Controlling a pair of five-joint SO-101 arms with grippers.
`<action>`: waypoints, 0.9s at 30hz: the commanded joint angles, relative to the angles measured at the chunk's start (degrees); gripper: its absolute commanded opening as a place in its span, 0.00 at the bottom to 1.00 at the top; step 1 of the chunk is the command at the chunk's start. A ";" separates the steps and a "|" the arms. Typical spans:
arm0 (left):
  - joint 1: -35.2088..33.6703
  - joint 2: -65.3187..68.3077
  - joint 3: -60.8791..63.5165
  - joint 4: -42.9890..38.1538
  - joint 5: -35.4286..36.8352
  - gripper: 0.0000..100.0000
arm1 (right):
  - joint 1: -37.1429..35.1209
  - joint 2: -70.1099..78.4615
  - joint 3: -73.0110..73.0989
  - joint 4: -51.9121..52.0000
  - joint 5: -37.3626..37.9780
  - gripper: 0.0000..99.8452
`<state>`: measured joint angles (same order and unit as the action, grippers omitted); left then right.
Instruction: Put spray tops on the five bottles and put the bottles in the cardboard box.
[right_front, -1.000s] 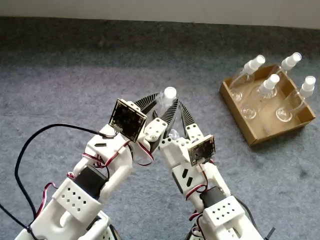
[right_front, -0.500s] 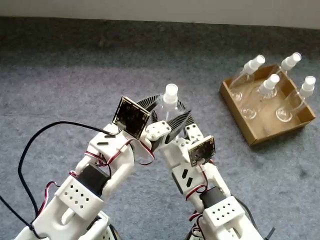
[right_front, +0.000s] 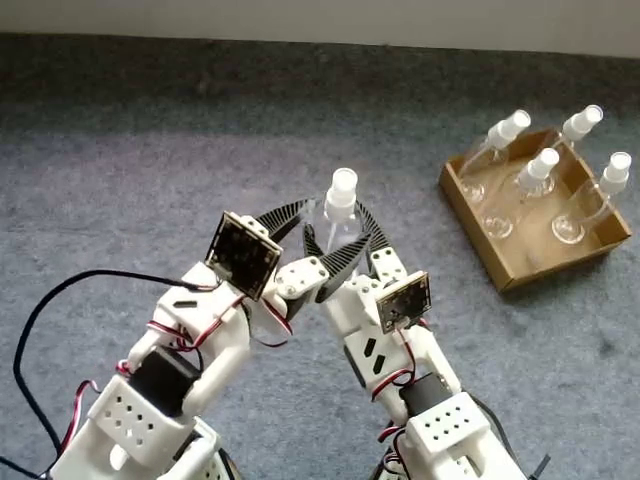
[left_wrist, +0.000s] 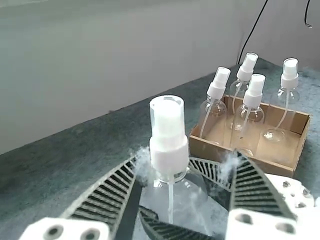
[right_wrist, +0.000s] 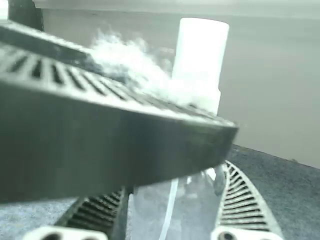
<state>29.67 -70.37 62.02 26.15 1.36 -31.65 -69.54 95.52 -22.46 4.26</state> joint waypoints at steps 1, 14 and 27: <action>-3.21 -5.67 -0.66 3.78 -0.70 0.23 | 0.75 -0.13 5.49 -0.22 0.62 0.16; -10.68 -23.52 -0.31 20.40 -0.79 0.23 | 0.75 -0.13 5.58 0.22 0.62 0.16; -23.16 -30.46 -0.22 27.87 -0.88 0.01 | 0.75 -0.13 5.58 0.22 0.62 0.16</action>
<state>9.63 -98.24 62.02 51.38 1.19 -31.65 -69.54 95.52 -22.46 4.26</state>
